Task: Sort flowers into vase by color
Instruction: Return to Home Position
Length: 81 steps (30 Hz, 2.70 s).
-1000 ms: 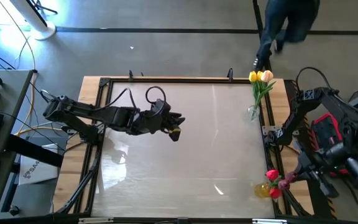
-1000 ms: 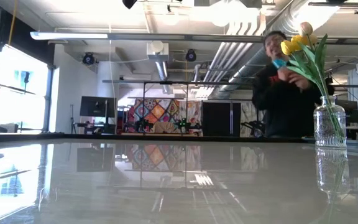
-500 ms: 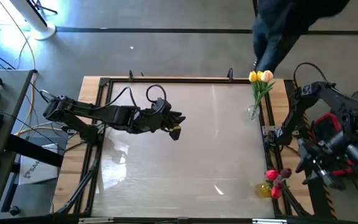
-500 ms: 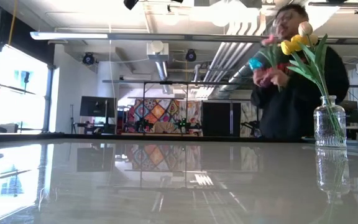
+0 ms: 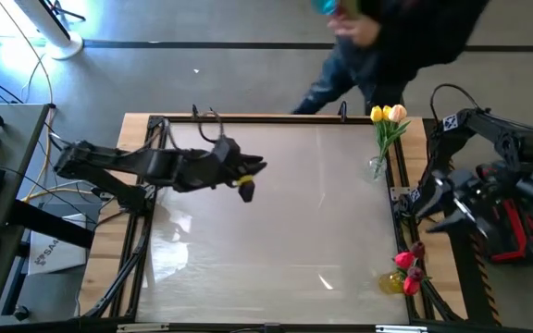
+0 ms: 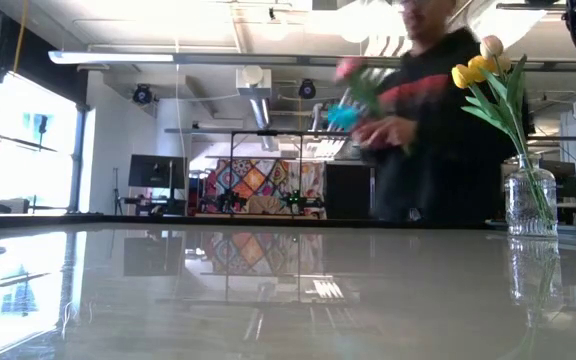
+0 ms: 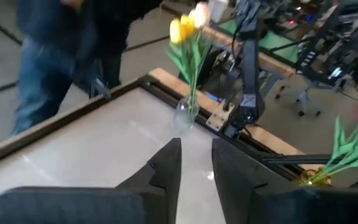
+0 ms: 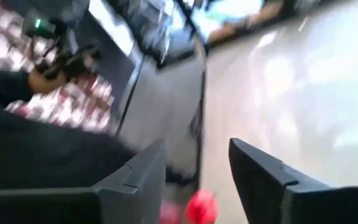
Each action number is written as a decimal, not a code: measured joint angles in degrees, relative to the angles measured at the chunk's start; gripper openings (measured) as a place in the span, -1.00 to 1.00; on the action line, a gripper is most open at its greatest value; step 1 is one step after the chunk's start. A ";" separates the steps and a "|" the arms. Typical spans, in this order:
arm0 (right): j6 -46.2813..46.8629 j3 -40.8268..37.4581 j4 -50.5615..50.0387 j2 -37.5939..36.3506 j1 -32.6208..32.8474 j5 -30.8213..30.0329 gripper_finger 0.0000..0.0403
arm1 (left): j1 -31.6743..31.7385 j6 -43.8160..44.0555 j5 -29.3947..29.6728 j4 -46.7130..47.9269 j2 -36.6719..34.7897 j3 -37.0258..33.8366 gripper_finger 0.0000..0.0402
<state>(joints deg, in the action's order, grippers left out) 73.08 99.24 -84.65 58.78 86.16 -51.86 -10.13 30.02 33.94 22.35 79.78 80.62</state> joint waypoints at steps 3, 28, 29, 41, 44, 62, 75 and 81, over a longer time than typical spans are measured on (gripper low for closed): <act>-4.36 0.00 -0.26 0.05 -2.42 -7.71 -0.35 | 0.68 -3.39 -1.20 -0.02 -2.11 0.00 -0.73; -33.70 -0.02 22.06 13.46 -48.94 -2.02 -1.00 | 22.15 -25.20 -35.35 -4.13 -23.10 -13.59 -1.00; -35.41 -0.02 23.82 14.19 -50.72 -0.70 -1.00 | 22.98 -25.20 -36.61 -4.37 -24.22 -14.48 -1.00; -49.77 -4.65 39.64 14.69 -63.07 10.33 -1.00 | 25.14 -23.08 -39.83 -4.80 -41.57 -25.21 -1.00; -52.84 -12.36 49.51 12.23 -64.75 13.09 -1.00 | 25.07 -20.76 -39.38 -7.00 -45.87 -30.35 -1.00; -69.20 -30.95 70.40 5.20 -72.65 21.53 -1.00 | 24.97 -14.21 -39.16 -8.03 -52.61 -42.54 -1.00; -74.26 -49.21 93.65 -3.23 -74.67 29.86 -1.00 | 24.96 -23.98 -40.16 -15.24 -67.23 -51.89 -1.00; -74.53 -59.42 99.02 -11.21 -75.89 30.67 -1.00 | 24.96 -28.57 -40.70 -18.54 -68.31 -57.37 -1.00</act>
<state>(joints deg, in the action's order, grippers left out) -1.46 39.82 14.37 47.58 10.27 -21.19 14.83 1.45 -6.75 3.81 11.47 23.25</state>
